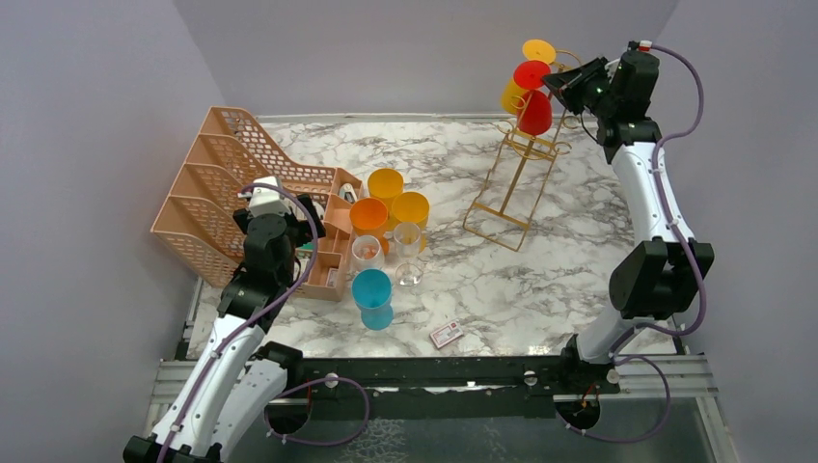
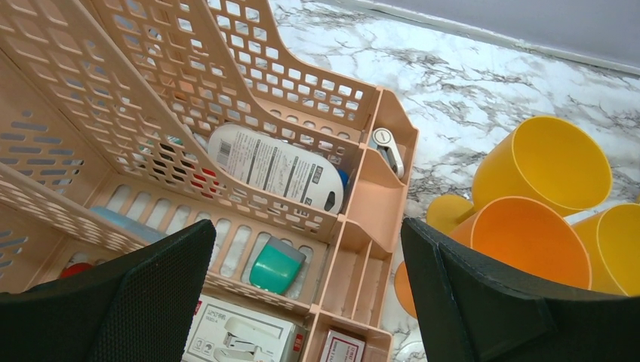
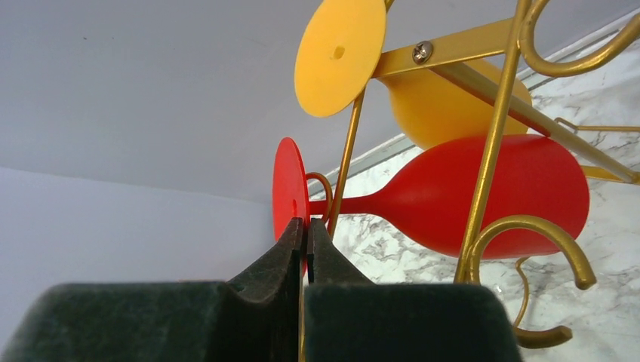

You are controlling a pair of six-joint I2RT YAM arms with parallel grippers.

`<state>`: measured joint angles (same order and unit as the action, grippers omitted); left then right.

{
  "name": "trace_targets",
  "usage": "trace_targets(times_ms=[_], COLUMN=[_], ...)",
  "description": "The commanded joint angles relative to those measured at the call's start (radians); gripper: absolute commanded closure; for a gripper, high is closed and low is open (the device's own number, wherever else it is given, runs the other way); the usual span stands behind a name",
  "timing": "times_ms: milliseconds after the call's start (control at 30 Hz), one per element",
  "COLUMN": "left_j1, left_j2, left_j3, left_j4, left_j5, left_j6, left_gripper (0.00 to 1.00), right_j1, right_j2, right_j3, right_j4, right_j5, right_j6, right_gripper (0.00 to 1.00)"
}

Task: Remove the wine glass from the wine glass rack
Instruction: Pick up the wine glass from the wine rack.

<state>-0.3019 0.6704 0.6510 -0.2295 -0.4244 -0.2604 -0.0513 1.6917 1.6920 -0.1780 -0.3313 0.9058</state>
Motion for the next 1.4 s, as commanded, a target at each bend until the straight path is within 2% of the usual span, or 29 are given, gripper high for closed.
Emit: trace_targets(times_ms=[0,333,633,900,1100,1367], left_j1=[0.006,0.006,0.006,0.006,0.006,0.006], left_j2=[0.011,0.019,0.019,0.016,0.021,0.009], left_j3=[0.017,0.022,0.023,0.021,0.022,0.019], left_j4=[-0.01,-0.017,-0.016,-0.015,-0.015,-0.009], left_j5=[0.005,0.006,0.009,0.008,0.013,0.014], left_j6=[0.014,0.016,0.019,0.02,0.021,0.023], left_gripper=[0.01,0.01,0.01,0.01,0.01,0.01], right_j1=[-0.02,-0.028,-0.032,-0.03,-0.022,-0.01], right_j2=[-0.017,-0.03,-0.037,-0.037,-0.04,-0.02], right_j3=[-0.016,-0.057,-0.059,-0.056,-0.013,-0.013], right_j4=[0.022,0.121,0.178,0.189,0.151,0.17], right_j5=[-0.032,-0.104,-0.102,-0.109,-0.095,-0.102], right_j6=[0.069,0.218,0.341,0.342,0.282,0.324], right_gripper=[0.99,0.99,0.99,0.99,0.99,0.99])
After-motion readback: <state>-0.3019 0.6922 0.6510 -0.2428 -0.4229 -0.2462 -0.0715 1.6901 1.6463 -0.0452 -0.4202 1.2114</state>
